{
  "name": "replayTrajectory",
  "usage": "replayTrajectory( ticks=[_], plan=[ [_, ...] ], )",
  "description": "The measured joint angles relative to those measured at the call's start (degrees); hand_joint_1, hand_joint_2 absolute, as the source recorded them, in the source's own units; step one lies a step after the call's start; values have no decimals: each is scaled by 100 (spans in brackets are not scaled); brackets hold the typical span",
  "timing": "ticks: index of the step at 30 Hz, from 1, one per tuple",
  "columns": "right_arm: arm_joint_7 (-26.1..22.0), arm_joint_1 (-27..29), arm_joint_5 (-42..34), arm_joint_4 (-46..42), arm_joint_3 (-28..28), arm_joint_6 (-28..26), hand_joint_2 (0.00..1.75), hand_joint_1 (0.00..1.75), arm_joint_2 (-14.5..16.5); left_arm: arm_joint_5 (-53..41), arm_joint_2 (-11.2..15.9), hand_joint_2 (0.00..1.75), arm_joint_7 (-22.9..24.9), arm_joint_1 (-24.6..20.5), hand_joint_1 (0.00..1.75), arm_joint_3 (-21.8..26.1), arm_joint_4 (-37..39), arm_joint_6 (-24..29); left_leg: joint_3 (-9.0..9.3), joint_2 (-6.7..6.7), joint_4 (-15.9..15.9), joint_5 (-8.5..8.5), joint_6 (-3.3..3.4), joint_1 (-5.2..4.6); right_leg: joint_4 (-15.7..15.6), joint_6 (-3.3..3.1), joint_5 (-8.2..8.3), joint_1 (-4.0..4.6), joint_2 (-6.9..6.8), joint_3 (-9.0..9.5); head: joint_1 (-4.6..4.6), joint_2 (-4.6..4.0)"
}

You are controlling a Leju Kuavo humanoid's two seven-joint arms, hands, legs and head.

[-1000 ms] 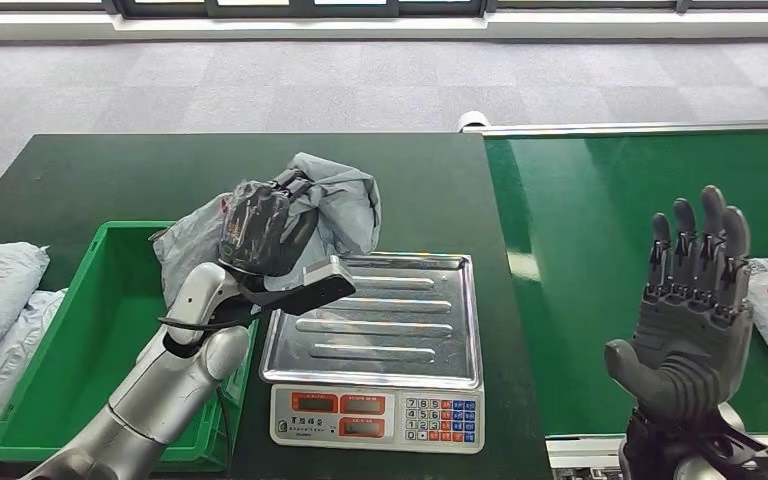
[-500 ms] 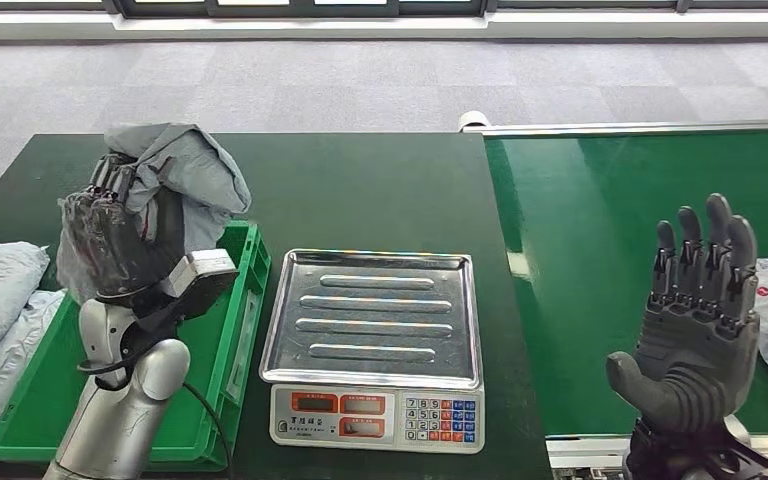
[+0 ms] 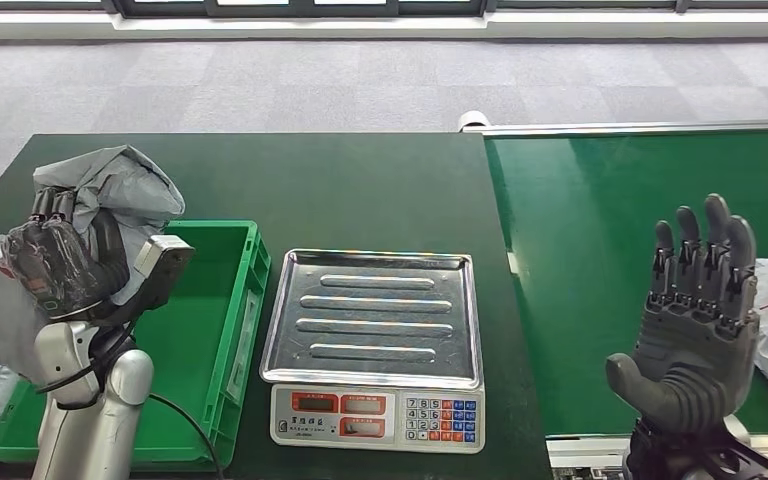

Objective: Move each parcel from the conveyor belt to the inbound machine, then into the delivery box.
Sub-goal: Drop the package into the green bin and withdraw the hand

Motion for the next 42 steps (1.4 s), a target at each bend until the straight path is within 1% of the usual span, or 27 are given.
replayTrajectory(
  ticks=[2, 5, 6, 8, 9, 10, 12, 15, 17, 22, 26, 28, 31, 33, 35, 37, 42],
  plan=[
    [1, -8, 2, 1, 0, 16, 175, 0, 0, -50, -8, 175, 131, 8, 175, 27, 71, -230, -1, -1, 0, -1, 0, 0, 0, 0, 0, 0, -1, 0, 0, 0],
    [27, -56, 13, 4, -3, 63, 175, 0, 0, -69, -11, 175, 361, 18, 175, 44, 362, -756, -1, -1, 0, -1, 0, 0, -1, 0, -1, 0, -1, -2, 0, 0],
    [46, -77, 19, 5, -5, 78, 175, 0, 0, -40, -16, 175, 415, 21, 166, 45, 495, -923, -1, 0, 0, -1, 0, 0, -1, 0, -1, 0, -1, -3, -1, 0],
    [78, -110, 36, 6, -12, 93, 175, 0, 0, 77, -34, 175, 487, 25, 79, 45, 764, -1270, -1, 0, 0, -1, 0, 0, -1, 0, 0, 1, 0, -3, -1, 0],
    [88, -119, 50, 7, -16, 95, 175, 0, 0, 153, -46, 131, 507, 26, 35, 45, 890, -1451, -1, 0, 0, -1, 0, 0, -1, 0, 0, 1, -1, -3, -1, 0],
    [91, -123, 65, 8, -20, 96, 175, 0, 0, 232, -61, 87, 518, 27, 0, 45, 1003, -1612, -1, 0, 0, -1, 0, 0, -1, 0, 0, 1, -1, -4, -1, 0],
    [92, -125, 100, 13, -27, 95, 175, 0, 0, 392, -97, 0, 534, 30, 0, 45, 1175, -1810, -1, 0, 0, 0, 0, 0, -1, 0, 0, 1, 0, -4, 0, 0],
    [110, -121, 150, 31, -41, 77, 175, 0, 0, 756, -158, 0, 534, 56, 0, 45, 1235, -1849, -3, 0, 0, -1, 0, 0, 0, 0, 0, 0, 1, -4, 0, 0],
    [189, -120, 210, 51, -57, 22, 175, 0, 0, 1228, -199, 0, 464, 131, 0, 46, 1108, -1851, -4, 0, 0, -4, -1, 0, -1, 0, 0, 0, 1, -4, 0, 0],
    [404, -117, 529, 126, -167, -259, 175, 0, 0, 2799, -334, 0, 44, 513, 0, 91, 338, -1822, -6, 0, 0, -10, -1, 0, -1, 3, -5, 0, 1, -6, 0, 0],
    [570, -115, 845, 180, -247, -537, 175, 0, 0, 3609, -444, 0, -178, 775, 0, 156, -208, -1713, -6, 0, 0, -15, 0, 0, -2, 1, -8, 1, 0, -5, -1, 0],
    [829, -113, 1359, 207, -323, -967, 175, 0, 0, 4304, -503, 0, -331, 905, 0, 185, -458, -1643, -5, 0, 0, -16, 0, 0, -2, 0, -9, 1, 0, -5, -2, 0],
    [1479, -83, 2745, 298, -531, -1995, 175, 0, -13, 5400, -579, 0, -488, 1170, 0, 215, -915, -1564, -4, 0, 0, -16, 0, 0, -2, 1, -10, 1, -1, -5, -1, 0],
    [1947, -49, 3603, 424, -723, -2466, 175, 0, -56, 5792, -607, 0, -533, 1358, 0, 216, -1243, -1542, -5, 0, 0, -17, 1, 0, -3, 2, -11, 0, -1, -5, 0, 0],
    [2355, -33, 4273, 610, -940, -2643, 175, 0, -132, 6061, -623, 0, -566, 1497, 0, 216, -1533, -1596, -6, 0, 0, -20, 3, -1, -4, 3, -12, -1, -1, -4, 0, 0],
    [2569, -31, 4644, 811, -1154, -2688, 175, 0, -214, 6217, -634, 0, -582, 1599, 0, 216, -1773, -1657, -6, -1, 1, -21, 6, -2, -6, 4, -12, -1, -3, -3, 0, 0],
    [2630, -35, 4767, 1089, -1433, -2713, 175, 0, -322, 6282, -649, 0, -585, 1733, 0, 216, -2110, -1692, -5, -1, 1, -21, 6, -2, -6, 4, -12, 0, -4, -3, 0, 0]
  ],
)
